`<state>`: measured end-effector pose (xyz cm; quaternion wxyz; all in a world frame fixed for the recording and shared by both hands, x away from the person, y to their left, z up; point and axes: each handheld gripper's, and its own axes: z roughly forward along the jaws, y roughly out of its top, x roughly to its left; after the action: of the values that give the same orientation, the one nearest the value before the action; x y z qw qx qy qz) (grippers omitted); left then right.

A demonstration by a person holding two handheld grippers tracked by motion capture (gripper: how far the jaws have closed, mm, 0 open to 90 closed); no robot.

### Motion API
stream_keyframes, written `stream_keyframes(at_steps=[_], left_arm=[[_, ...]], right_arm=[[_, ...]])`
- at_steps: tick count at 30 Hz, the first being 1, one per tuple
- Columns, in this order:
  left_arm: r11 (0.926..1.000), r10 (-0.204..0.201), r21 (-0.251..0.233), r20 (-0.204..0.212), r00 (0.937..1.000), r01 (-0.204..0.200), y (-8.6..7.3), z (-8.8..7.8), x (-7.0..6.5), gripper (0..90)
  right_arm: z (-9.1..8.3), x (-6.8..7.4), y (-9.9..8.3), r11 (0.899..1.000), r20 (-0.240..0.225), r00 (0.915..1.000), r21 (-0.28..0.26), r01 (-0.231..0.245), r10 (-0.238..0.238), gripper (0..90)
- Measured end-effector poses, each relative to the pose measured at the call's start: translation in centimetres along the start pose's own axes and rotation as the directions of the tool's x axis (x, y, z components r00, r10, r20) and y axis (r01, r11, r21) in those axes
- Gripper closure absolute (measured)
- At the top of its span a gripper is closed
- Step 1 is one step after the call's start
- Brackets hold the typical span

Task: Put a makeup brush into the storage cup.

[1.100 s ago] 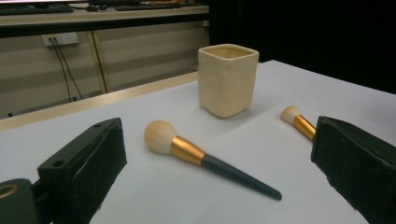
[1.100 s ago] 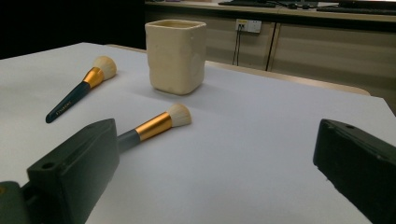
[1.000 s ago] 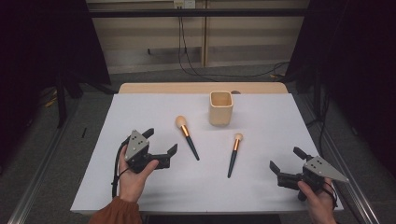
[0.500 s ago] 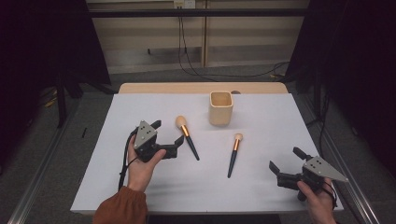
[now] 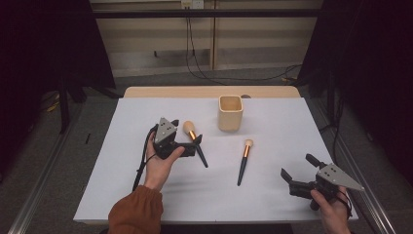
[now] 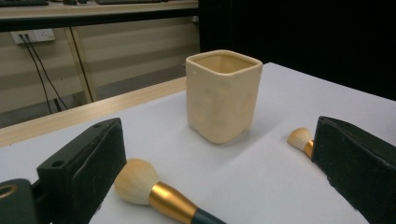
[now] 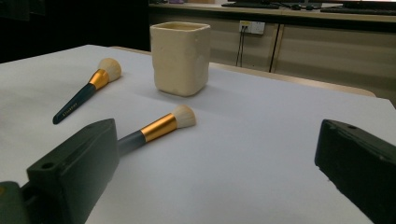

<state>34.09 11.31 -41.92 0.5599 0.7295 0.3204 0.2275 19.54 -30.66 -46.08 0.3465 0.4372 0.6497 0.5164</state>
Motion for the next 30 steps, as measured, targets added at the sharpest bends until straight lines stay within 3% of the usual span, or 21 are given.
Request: stream_keyframes(at_steps=[3,10,13,15,22,27,30], left_arm=[[0.9998,-0.022,-0.002,0.006,0.9997,0.022,0.3,0.7,0.3,3.1],[0.9997,-0.023,-0.008,-0.009,0.9997,0.023,1.0,2.0,0.6,2.1],[0.9995,-0.025,0.019,-0.011,0.9996,0.025,1.1,2.5,0.9,2.1],[0.9994,-0.004,0.036,-0.022,0.9998,0.005,1.3,2.9,0.9,2.1],[0.9971,-0.018,0.073,-0.007,0.9998,0.018,1.7,4.0,1.0,2.2],[0.9879,-0.043,0.149,-0.012,0.9990,0.044,2.5,4.4,1.3,2.7],[0.9789,-0.028,0.202,-0.029,0.9992,0.034,2.9,4.5,1.4,2.7]], right_arm=[[0.0,0.0,0.0,1.000,-0.002,1.0000,0.000,0.001,-0.001,0.0],[0.1,0.0,0.0,1.000,-0.004,1.0000,0.002,0.000,0.000,0.0],[0.1,0.0,0.0,1.000,-0.006,1.0000,0.004,0.000,0.000,0.0],[0.1,0.0,0.0,1.000,-0.006,1.0000,0.004,0.000,0.000,0.0],[0.1,0.0,-0.1,1.000,-0.004,1.0000,0.010,0.001,-0.001,0.0],[0.1,0.0,-0.1,1.000,-0.003,1.0000,0.010,-0.001,0.001,0.0],[0.1,0.0,-0.1,1.000,-0.006,1.0000,0.010,0.003,-0.003,0.0]])
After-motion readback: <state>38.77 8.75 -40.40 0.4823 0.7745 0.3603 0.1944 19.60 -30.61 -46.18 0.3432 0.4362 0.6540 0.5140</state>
